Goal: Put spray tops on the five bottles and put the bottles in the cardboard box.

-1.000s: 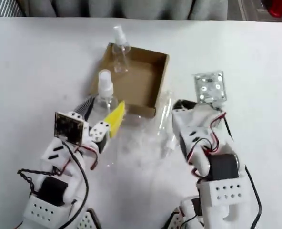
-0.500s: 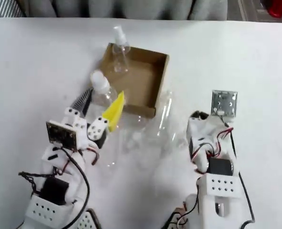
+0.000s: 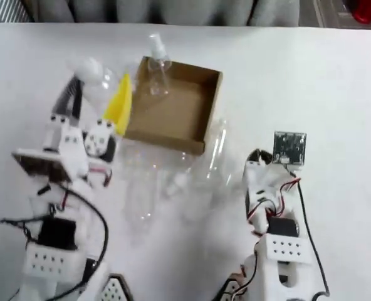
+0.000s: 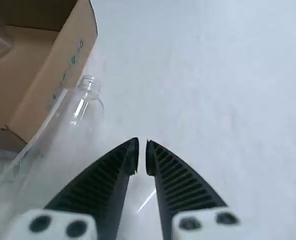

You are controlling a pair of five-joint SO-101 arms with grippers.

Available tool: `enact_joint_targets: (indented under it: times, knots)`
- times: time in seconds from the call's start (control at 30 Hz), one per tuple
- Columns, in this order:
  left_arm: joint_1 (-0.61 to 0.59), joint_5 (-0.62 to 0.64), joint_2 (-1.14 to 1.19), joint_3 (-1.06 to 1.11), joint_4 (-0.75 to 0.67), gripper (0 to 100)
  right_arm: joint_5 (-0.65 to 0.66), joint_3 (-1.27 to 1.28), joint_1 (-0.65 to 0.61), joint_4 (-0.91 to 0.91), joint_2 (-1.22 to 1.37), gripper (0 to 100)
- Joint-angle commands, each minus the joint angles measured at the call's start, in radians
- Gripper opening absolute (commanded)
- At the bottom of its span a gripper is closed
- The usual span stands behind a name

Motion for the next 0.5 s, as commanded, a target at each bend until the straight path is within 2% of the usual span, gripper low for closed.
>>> enact_joint_targets:
  times: [0.0, 0.2, 0.47]
  knots:
    - [-0.019, -0.002, 0.176, -0.109, -0.121, 2, -0.009, 0.031, 0.012, -0.096, -0.008, 1.6]
    - [-0.019, -0.002, 0.41, -0.12, -0.327, 2, -0.009, 0.107, 0.012, -0.199, -0.008, 1.6]
    - [-0.01, 0.0, 0.691, -0.121, -0.617, 2, -0.009, 0.124, 0.012, -0.203, -0.008, 1.6]
